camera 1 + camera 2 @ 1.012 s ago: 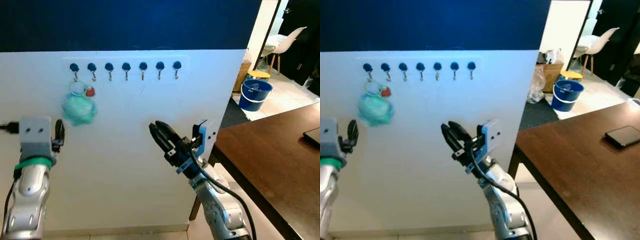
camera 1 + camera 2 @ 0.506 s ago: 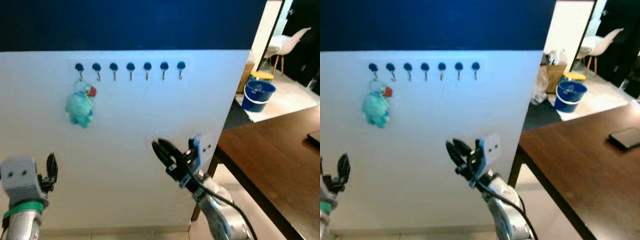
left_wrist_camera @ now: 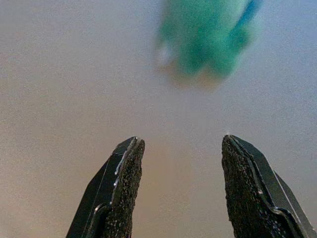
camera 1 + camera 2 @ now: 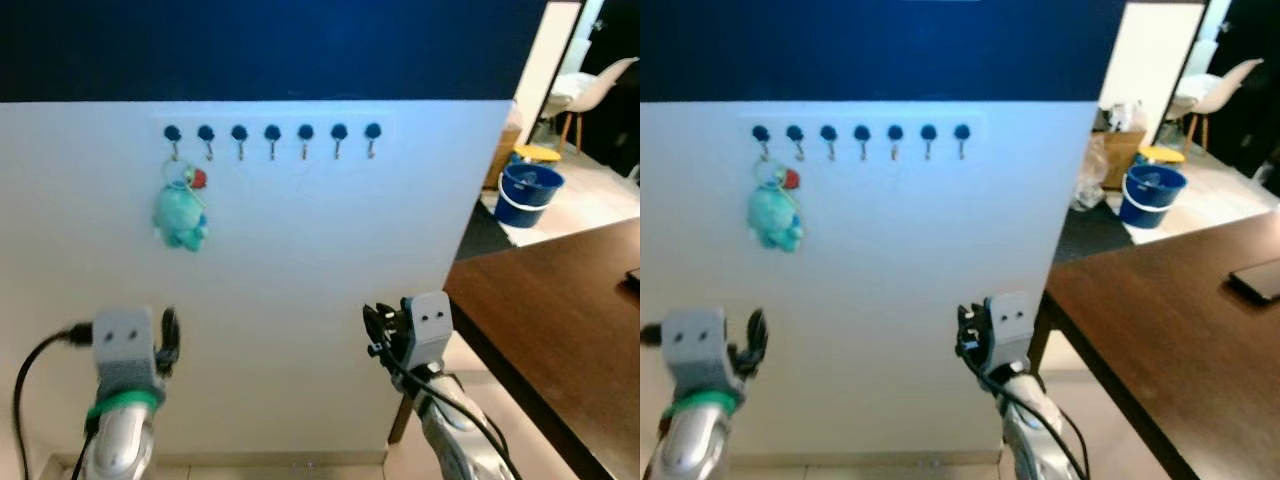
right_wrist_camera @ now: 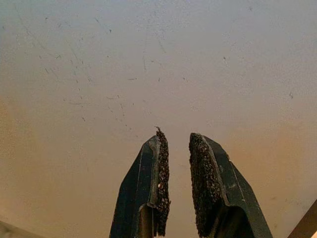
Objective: Hang keys on a hook
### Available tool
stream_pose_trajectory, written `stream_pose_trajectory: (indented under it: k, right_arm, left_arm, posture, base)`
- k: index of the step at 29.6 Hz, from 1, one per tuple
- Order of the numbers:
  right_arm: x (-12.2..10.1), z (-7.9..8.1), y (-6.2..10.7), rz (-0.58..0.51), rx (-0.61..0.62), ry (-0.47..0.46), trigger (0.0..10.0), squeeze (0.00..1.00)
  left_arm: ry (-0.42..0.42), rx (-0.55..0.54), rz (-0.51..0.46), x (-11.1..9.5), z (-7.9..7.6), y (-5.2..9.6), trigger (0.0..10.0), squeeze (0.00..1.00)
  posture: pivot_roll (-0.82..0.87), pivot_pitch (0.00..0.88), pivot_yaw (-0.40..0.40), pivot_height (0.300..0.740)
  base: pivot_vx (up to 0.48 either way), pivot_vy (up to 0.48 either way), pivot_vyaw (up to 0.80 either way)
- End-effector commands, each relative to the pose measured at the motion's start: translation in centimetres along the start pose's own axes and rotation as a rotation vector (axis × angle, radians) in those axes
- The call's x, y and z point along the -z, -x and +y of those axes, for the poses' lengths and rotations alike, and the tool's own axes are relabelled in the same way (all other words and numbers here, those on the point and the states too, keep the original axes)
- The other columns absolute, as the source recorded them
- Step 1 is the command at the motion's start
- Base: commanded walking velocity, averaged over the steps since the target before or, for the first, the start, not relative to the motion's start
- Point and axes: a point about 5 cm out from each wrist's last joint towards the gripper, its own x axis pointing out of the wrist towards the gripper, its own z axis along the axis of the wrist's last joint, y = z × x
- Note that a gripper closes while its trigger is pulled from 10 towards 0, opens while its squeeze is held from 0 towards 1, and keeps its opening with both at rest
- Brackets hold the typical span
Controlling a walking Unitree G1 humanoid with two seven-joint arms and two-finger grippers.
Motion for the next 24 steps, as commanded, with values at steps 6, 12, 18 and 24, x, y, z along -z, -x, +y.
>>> stream_pose_trajectory:
  k: [6, 12, 18, 24]
  right_arm:
    - [0.7, 0.9, -0.1, 0.013, -0.033, 0.114, 10.0, 0.00]
    - [1.0, 0.6, 0.5, 0.031, -0.011, 0.034, 10.0, 0.00]
    - [0.5, 0.6, 0.0, -0.006, -0.015, 0.044, 10.0, 0.00]
    - [0.7, 0.6, -0.1, 0.001, 0.007, 0.030, 10.0, 0.00]
  left_arm:
    - [-0.004, -0.023, 0.027, 0.6, 1.3, -1.3, 10.0, 0.00]
    - [-0.048, 0.007, 0.000, 0.5, 0.8, -1.2, 10.0, 0.00]
    - [-0.039, 0.009, -0.014, 0.6, 0.6, -0.8, 10.0, 0.00]
    - [-0.031, -0.018, -0.008, 0.9, 0.6, -0.4, 10.0, 0.00]
  posture:
    - [-0.17, 0.000, 0.101, 0.740]
    - [-0.18, 0.000, 0.091, 0.740]
    - [-0.18, 0.000, 0.089, 0.740]
    - [-0.18, 0.000, 0.098, 0.740]
  base:
    - [0.000, 0.000, 0.00]
    - [0.000, 0.000, 0.00]
    - [0.000, 0.000, 0.00]
    - [0.000, 0.000, 0.00]
